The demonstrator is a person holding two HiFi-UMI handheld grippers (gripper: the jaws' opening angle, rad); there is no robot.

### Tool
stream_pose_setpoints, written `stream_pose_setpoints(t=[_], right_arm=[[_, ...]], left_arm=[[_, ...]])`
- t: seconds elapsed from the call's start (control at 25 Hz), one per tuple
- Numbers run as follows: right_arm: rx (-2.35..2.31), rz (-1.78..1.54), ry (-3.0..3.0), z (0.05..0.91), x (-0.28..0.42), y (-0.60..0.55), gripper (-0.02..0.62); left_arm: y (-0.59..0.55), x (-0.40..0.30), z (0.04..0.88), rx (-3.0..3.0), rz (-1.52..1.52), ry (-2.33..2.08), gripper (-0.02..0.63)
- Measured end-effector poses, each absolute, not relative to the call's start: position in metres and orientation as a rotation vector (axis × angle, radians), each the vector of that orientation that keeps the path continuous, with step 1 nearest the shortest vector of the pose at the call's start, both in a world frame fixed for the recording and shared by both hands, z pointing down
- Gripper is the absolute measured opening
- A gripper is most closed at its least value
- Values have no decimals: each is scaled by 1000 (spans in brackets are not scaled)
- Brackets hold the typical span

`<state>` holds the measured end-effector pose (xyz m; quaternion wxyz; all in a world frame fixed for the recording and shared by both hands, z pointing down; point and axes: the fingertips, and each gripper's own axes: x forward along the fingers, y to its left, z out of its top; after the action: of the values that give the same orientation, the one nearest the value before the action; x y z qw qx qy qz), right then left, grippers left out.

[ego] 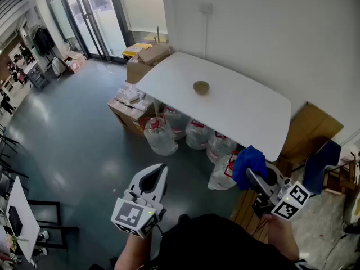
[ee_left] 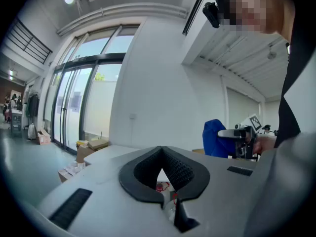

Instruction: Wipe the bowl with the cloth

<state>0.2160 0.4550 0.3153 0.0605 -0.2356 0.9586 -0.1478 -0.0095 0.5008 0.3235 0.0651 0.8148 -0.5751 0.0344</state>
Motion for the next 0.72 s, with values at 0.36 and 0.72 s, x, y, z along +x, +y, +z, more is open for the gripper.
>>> stream_pose_setpoints(t=[0.36, 0.72], right_arm=[[-704, -441, 2922, 317, 184, 454, 89], [-696, -408, 2961, 315, 134, 454, 89]], left_arm=[[505, -36, 329, 2471, 138, -1763, 11], [510, -76, 336, 2496, 99, -1717, 11]])
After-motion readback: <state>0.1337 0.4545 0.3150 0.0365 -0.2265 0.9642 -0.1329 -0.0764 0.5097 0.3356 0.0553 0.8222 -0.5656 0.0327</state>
